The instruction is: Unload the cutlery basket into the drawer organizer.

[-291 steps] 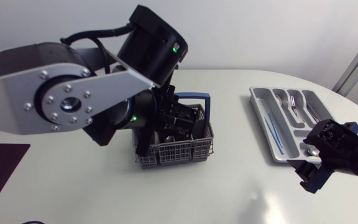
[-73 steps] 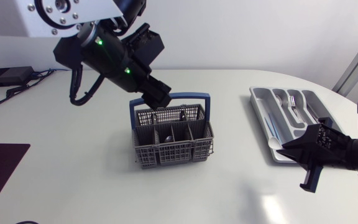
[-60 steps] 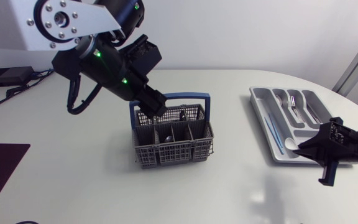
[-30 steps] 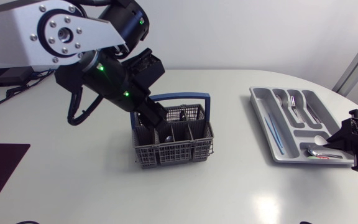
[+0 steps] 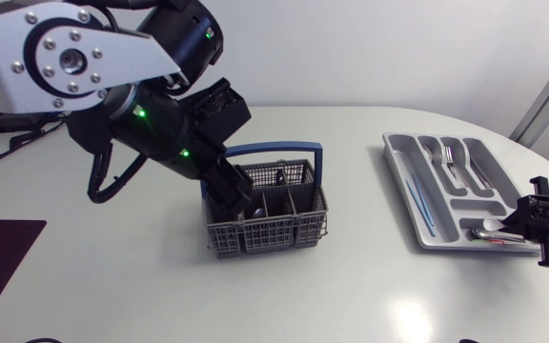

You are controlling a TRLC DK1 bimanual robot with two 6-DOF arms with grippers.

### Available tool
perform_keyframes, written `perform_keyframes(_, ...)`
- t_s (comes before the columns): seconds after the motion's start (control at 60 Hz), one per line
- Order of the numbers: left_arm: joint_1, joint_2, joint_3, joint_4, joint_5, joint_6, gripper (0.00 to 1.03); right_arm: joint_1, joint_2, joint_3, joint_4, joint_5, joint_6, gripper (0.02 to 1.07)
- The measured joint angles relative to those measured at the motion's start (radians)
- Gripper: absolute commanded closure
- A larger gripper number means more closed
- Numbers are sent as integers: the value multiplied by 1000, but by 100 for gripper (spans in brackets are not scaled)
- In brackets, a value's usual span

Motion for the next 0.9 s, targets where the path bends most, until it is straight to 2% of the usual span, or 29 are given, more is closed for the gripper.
perform_keyframes(0.083, -5, -4, -10, 0, 0, 6, 35, 0, 0, -13, 11, 0, -3, 83)
perform_keyframes(0.25, -12, -15, -30, 4, 0, 23, 35, 0, 0, -39, 31, 0, -4, 64)
perform_keyframes(0.45, -17, -18, -39, 18, 0, 38, 35, 0, -61, -68, 29, -28, 2, 60)
perform_keyframes(0.533, -26, -20, -61, 34, 0, 56, 35, 0, -128, -81, 20, -66, 25, 53)
perform_keyframes(0.6, -34, -20, -78, 44, -1, 74, 35, 0, -170, -95, 14, -84, 57, 52)
perform_keyframes(0.717, -41, -20, -105, 74, 0, 86, 35, 8, -228, -131, -23, -111, 116, 51)
perform_keyframes(0.783, -41, -20, -109, 97, 0, 90, 35, 23, -250, -141, -64, -132, 173, 46)
perform_keyframes(0.9, -41, -19, -130, 161, 0, 89, 36, 56, -313, -164, -135, -190, 271, 46)
